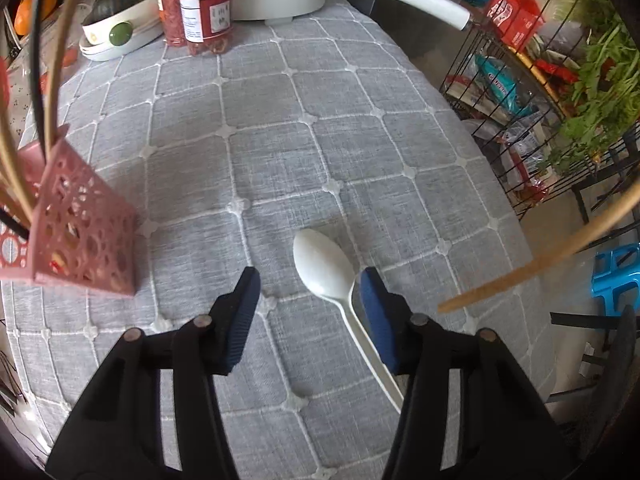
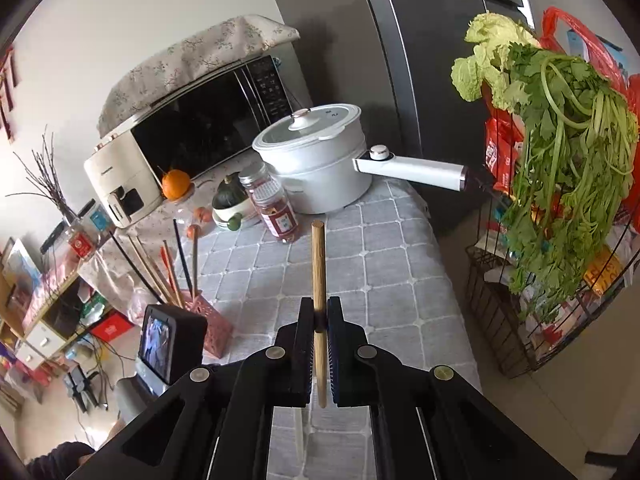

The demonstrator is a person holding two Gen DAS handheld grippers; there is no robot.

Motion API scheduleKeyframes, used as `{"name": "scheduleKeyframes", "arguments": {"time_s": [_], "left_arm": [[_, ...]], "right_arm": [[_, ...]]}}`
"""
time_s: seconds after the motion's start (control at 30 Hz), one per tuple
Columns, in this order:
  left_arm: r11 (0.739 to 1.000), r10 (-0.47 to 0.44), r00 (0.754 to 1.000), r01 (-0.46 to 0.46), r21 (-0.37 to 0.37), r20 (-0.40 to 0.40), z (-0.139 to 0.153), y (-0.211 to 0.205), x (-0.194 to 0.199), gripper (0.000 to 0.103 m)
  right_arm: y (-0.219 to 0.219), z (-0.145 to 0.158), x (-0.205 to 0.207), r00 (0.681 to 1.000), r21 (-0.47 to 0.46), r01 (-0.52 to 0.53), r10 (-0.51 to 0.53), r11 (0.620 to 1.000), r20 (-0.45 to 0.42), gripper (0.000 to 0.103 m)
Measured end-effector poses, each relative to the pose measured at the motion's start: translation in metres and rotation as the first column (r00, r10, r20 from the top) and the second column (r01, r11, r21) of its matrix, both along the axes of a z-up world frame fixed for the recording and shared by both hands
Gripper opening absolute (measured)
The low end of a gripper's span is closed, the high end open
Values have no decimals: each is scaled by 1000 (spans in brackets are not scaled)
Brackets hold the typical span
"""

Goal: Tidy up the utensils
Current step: 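Lower the left gripper onto the white spoon while the right gripper lifts the wooden chopstick, then lift the white spoon with the left gripper and drop it into the pink basket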

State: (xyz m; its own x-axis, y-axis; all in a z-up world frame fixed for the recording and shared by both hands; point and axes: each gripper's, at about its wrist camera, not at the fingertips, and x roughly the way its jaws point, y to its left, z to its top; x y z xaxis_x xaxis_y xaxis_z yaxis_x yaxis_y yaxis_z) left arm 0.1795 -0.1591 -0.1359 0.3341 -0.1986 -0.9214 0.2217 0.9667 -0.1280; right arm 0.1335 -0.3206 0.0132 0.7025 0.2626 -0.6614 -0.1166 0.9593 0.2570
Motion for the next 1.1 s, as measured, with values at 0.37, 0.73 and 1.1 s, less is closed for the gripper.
{"name": "scheduleKeyframes", "arguments": {"time_s": [0.37, 0.73, 1.1], "left_arm": [[992, -20, 993, 34, 123, -113, -28, -24, 17, 42], [994, -64, 998, 63, 92, 9, -3, -19, 3, 38], [993, -119, 950, 121, 10, 290, 65, 12, -51, 38]], "right_arm": [[-6, -18, 13, 999, 7, 3, -3, 1000, -45, 6], [-3, -22, 15, 998, -3, 10, -10, 1000, -55, 6], [7, -6, 4, 1000, 18, 10, -10, 1000, 6, 6]]}}
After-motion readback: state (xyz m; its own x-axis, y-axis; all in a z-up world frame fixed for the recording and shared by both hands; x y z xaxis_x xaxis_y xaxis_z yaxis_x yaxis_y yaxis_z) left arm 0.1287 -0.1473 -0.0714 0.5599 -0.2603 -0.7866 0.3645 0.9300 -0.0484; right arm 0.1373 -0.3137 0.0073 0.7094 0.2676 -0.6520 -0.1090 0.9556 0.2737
